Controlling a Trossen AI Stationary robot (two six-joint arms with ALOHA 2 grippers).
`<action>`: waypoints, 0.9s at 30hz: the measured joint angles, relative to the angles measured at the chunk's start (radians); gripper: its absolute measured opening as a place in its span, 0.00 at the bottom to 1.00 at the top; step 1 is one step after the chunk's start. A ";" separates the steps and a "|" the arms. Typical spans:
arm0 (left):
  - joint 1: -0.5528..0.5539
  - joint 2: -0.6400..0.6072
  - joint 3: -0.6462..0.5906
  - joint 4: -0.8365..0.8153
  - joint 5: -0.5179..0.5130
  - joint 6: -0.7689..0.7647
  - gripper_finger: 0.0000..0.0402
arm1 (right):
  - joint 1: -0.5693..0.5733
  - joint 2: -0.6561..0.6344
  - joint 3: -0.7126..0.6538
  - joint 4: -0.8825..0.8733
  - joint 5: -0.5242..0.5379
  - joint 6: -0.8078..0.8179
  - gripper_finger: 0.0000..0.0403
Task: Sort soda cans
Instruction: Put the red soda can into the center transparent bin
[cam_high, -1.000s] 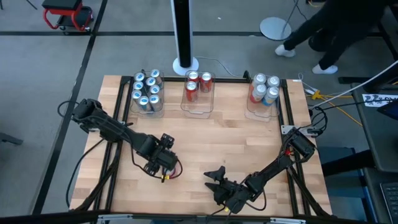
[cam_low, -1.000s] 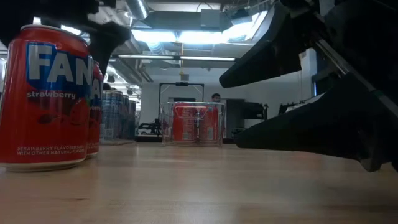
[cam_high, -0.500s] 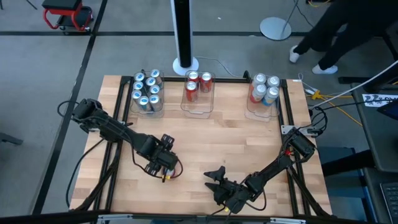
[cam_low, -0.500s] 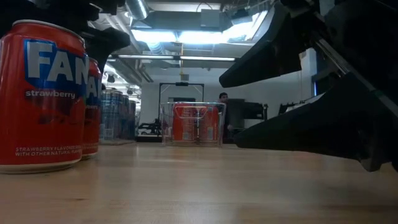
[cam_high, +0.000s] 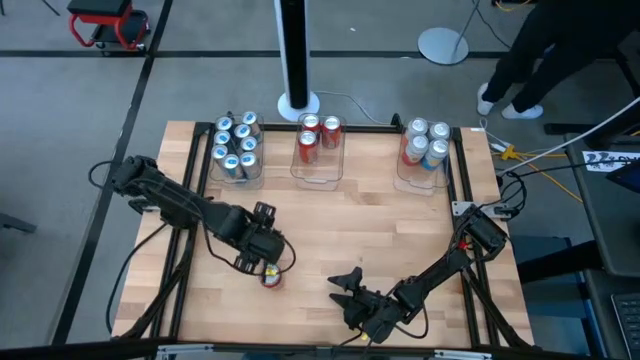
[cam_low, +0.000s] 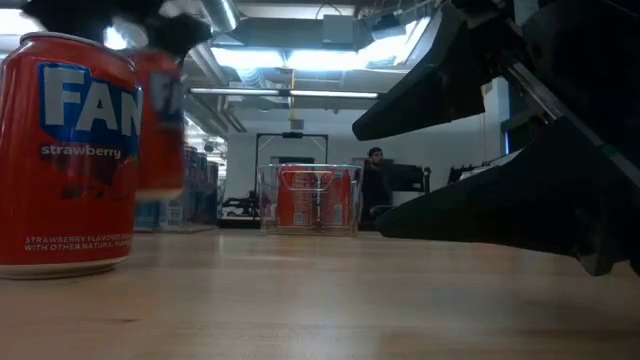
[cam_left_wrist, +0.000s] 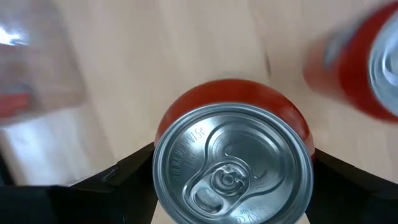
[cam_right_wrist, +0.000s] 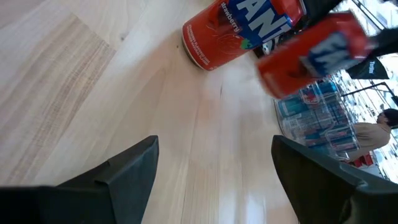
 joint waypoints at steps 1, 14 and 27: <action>0.007 -0.008 0.018 -0.003 -0.016 0.000 0.74 | 0.000 0.000 0.000 0.000 0.000 0.000 0.77; 0.230 -0.075 0.182 0.125 -0.239 0.170 0.74 | 0.000 0.000 0.000 0.000 0.000 0.000 0.77; 0.586 -0.058 0.182 0.491 -0.108 0.315 0.75 | 0.000 0.000 0.000 -0.003 -0.001 -0.002 0.77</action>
